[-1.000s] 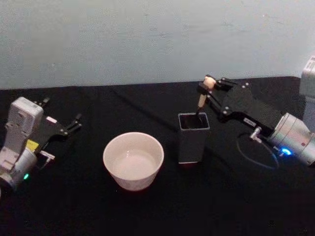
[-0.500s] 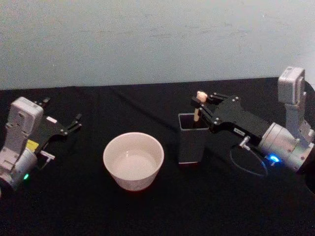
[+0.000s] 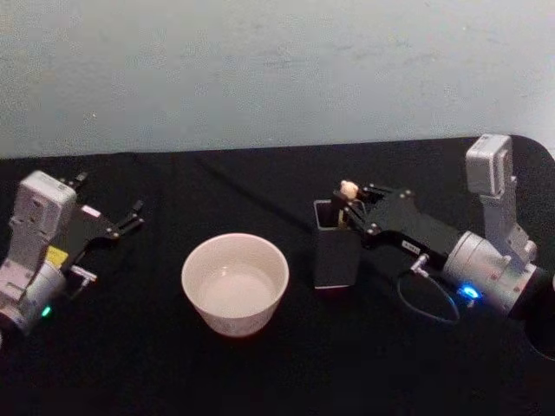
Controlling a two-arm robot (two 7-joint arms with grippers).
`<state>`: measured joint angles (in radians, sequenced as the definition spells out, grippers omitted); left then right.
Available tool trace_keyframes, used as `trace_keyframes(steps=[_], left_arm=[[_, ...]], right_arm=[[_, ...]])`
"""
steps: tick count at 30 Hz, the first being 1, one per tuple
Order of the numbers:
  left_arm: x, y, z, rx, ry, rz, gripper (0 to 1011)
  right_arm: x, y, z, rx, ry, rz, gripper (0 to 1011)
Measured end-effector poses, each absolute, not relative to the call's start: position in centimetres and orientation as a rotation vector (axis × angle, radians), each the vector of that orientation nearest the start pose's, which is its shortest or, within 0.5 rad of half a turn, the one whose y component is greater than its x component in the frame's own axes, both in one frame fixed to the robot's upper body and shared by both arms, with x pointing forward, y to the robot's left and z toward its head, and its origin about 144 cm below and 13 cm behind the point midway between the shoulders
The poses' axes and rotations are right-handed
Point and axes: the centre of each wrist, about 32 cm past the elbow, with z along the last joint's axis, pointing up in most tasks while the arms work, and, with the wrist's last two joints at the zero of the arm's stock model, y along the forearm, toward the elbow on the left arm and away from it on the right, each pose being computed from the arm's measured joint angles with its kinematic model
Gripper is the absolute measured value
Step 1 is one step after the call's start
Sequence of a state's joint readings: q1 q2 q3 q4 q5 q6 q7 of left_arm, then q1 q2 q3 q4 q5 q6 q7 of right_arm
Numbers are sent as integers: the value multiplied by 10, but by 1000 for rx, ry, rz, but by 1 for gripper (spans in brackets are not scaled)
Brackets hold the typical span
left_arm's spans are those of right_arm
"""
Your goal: Pick up the stirring spoon with one hand, stir inside the cup, then place it back in its original position.
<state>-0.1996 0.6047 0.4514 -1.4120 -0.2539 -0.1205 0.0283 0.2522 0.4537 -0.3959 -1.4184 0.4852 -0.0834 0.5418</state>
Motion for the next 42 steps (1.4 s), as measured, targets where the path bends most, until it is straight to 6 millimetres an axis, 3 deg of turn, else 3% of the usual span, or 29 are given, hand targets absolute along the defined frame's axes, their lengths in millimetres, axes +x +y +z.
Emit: trace_keyframes(steps=[18, 24, 32, 42], left_arm=[[489, 310, 1140, 304, -285, 1248, 1001], [489, 310, 1140, 304, -285, 1248, 1001], [489, 310, 1140, 304, -285, 1248, 1001], [489, 310, 1140, 304, -285, 1248, 1001]], right_arm=[[511, -265, 1158, -27, -26, -757, 215], [511, -266, 1158, -26, -25, -755, 349], [512, -266, 1158, -24, -26, -754, 658], [512, -266, 1158, -23, -26, -754, 915]])
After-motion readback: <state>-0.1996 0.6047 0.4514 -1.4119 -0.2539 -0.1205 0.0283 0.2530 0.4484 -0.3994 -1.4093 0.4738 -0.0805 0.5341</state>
